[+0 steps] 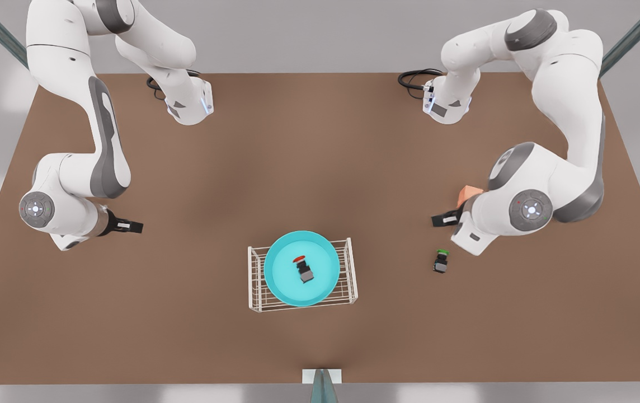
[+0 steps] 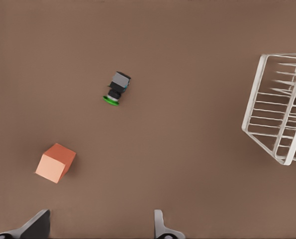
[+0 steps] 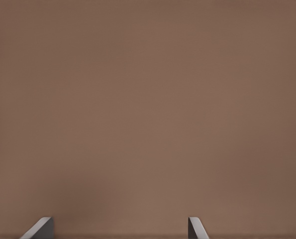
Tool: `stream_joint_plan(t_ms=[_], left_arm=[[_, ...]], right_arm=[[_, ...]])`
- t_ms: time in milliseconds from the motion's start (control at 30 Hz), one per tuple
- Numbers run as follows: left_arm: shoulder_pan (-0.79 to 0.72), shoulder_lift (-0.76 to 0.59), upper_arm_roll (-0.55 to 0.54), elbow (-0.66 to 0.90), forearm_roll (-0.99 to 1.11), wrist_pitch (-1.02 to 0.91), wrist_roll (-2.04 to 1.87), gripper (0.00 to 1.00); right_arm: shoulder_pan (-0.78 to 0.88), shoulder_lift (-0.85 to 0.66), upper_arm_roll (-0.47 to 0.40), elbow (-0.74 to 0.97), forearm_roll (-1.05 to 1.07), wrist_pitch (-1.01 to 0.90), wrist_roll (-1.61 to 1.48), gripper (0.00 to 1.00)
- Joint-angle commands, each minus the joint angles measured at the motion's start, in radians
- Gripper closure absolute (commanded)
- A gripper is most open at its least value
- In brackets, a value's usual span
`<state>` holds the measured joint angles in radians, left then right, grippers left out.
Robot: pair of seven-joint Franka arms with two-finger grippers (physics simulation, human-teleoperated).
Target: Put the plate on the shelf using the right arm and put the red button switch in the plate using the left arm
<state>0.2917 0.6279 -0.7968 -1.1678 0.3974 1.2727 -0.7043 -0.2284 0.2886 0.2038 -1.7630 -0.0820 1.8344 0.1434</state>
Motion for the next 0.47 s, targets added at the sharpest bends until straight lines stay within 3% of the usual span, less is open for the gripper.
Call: stream_joint_plan(t_ms=[0,33,67,100,200,433], left_arm=[[-0.326,-0.191,0.736,-0.127,-0.385,0.013,0.753,0.0],[-0.365,-0.411,0.843,-0.436,-0.477,0.308,0.812,0.0],[-0.368,-0.458,0.843,-0.487,-0.476,0.356,0.786,0.0],[-0.341,-0.458,0.881,-0.486,-0.479,0.329,0.778,0.0],[-0.414,-0.456,0.854,-0.451,-0.404,0.366,0.697,0.0],[-0.414,-0.416,0.812,-0.428,-0.413,0.425,0.646,0.0]], right_arm=[[0.0,0.0,0.0,0.0,0.001,-0.003,-0.001,0.0],[0.0,0.0,-0.001,0.0,0.001,-0.003,-0.001,0.0],[0.0,0.001,0.0,0.0,0.002,-0.004,-0.001,0.0],[0.0,0.001,-0.001,0.0,0.001,-0.004,-0.001,0.0],[0.0,0.001,-0.001,0.0,0.001,-0.004,-0.001,0.0],[0.0,0.001,-0.001,0.0,0.001,-0.035,-0.001,0.0]])
